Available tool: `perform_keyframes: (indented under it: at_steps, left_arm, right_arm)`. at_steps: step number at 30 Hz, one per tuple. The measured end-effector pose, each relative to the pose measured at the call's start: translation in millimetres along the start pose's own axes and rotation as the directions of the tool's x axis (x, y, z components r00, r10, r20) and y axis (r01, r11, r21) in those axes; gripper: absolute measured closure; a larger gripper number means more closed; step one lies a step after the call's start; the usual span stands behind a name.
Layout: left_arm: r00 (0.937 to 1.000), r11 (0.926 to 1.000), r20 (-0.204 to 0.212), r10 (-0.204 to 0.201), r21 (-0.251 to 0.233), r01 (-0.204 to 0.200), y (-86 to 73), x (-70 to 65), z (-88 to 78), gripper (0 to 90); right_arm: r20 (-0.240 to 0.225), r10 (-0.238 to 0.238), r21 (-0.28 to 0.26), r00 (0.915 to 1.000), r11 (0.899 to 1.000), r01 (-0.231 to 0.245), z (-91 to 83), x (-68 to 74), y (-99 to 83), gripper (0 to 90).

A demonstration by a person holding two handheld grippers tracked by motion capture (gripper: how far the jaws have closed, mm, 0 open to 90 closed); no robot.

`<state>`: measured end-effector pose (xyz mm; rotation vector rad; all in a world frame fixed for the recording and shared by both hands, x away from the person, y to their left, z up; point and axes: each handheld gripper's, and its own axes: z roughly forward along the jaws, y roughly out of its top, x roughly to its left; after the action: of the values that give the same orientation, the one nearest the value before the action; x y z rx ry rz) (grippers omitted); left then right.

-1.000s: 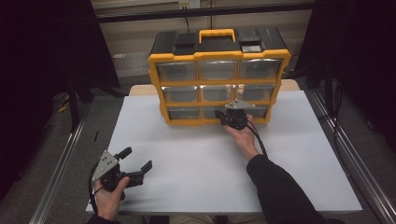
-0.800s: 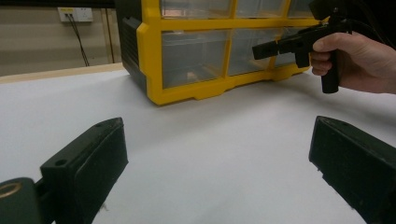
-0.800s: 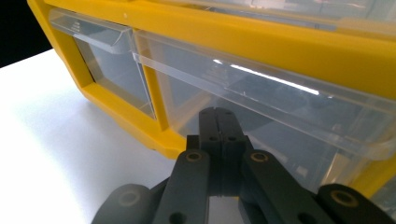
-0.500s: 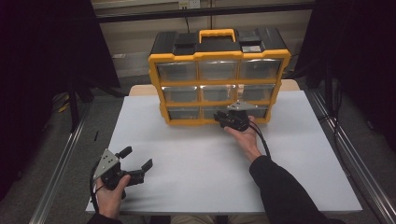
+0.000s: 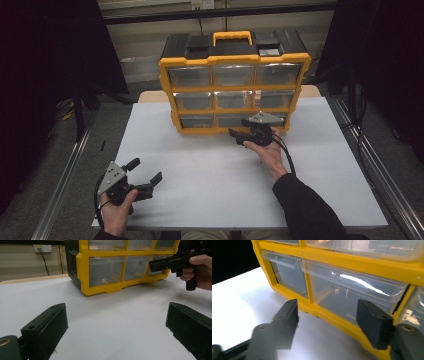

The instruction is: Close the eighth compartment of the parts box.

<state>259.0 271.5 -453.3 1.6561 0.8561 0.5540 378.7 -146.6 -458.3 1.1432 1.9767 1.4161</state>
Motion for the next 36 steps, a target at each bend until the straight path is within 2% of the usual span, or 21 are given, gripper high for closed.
perform_keyframes:
  at_steps: [2,9,10,11,15,20,21,22,25,26,30,36]
  left_arm:
    - [1.0000,1.0000,0.002,-0.001,-0.002,0.001,0.3,-0.3,0.4,3.7]
    - [1.0000,1.0000,0.005,0.005,0.001,-0.005,0.7,-0.9,1.0,3.7]
    - [1.0000,1.0000,0.004,0.007,0.000,-0.007,0.9,-0.9,1.2,3.7]
    - [1.0000,1.0000,0.006,0.005,0.001,-0.005,0.9,-1.2,1.6,3.7]
    - [1.0000,1.0000,0.007,0.005,0.000,-0.005,0.9,-1.3,2.3,3.7]
    - [1.0000,1.0000,0.007,0.002,-0.002,-0.002,0.9,-0.9,1.7,3.7]
    - [0.9999,0.9999,0.007,-0.010,-0.006,0.010,0.8,-1.8,1.8,3.7]
    - [1.0000,1.0000,0.009,0.002,-0.001,-0.002,1.1,-0.9,1.6,3.7]
    - [1.0000,1.0000,0.004,0.007,0.000,-0.007,1.0,-0.7,1.5,3.7]
    - [1.0000,1.0000,0.007,-0.007,-0.007,0.007,0.9,-1.7,1.7,3.7]
    - [1.0000,1.0000,0.005,-0.004,-0.006,0.004,1.0,-1.0,1.4,3.7]
    - [1.0000,1.0000,0.000,0.002,-0.008,-0.002,1.4,-0.2,0.8,3.7]
  right_arm:
    - [0.000,-0.007,-0.003,1.0000,1.000,0.007,-1.2,-0.3,-0.1,30.0]
    - [0.021,-0.022,-0.009,0.9995,1.000,0.022,-14.8,-0.7,-1.9,13.0]
    - [0.021,-0.022,-0.009,0.9995,1.000,0.022,-14.8,-0.7,-1.9,13.0]
    - [0.014,-0.018,-0.017,0.9997,1.000,0.018,-18.8,-0.5,-2.1,7.3]
    - [0.007,-0.025,-0.020,0.9997,0.999,0.025,-23.5,-1.2,-3.3,2.5]
    - [0.012,0.005,-0.032,0.9999,0.999,-0.005,-31.3,-6.8,-4.7,3.7]
    - [0.012,0.004,-0.034,0.9999,0.999,-0.004,-33.3,-6.8,-4.7,3.6]
    - [0.025,0.001,-0.031,0.9997,1.000,0.000,-37.3,-6.8,-4.1,3.7]
    - [0.025,0.003,-0.040,0.9997,0.999,-0.002,-41.6,-7.7,-3.9,3.5]
    - [0.033,0.004,-0.037,0.9994,0.999,-0.003,-43.9,-7.8,-4.2,3.5]
    - [0.039,-0.007,-0.037,0.9992,0.999,0.009,-52.0,-10.0,-7.4,3.5]
    - [0.039,0.035,-0.068,0.9987,0.997,-0.032,-67.0,-17.9,-11.4,2.1]
